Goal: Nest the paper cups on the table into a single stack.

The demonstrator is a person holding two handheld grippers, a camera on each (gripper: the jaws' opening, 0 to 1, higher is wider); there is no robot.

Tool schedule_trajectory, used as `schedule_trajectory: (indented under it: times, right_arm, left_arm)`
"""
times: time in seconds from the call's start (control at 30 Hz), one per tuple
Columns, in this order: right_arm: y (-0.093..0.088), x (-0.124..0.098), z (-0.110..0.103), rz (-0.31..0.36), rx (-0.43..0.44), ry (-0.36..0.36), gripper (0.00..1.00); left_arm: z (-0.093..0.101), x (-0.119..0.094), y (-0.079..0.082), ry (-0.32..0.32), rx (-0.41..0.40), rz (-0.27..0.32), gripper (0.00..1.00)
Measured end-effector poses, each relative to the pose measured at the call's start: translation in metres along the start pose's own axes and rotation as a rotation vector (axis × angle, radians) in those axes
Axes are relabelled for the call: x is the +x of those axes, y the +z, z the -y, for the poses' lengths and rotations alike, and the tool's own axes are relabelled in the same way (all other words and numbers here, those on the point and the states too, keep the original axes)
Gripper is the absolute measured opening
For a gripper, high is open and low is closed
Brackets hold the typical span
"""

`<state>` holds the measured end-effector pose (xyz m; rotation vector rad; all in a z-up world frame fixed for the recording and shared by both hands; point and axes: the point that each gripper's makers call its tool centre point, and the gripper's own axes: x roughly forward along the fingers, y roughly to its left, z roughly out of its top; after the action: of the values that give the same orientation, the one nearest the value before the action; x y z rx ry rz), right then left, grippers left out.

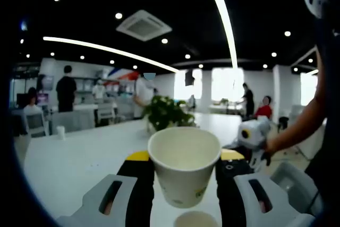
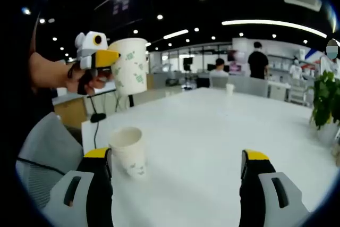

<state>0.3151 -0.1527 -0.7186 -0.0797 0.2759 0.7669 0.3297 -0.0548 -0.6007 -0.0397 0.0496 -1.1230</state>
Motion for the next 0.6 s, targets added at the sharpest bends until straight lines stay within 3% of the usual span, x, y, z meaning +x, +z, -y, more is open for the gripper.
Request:
schedule_trajectory:
  times: [0.6]
  right_arm:
    - [0.002, 0.007, -0.008, 0.010, -0.014, 0.026, 1.00]
  left_arm:
    - [0.023, -0.009, -0.007, -0.024, -0.004, -0.012, 0.43]
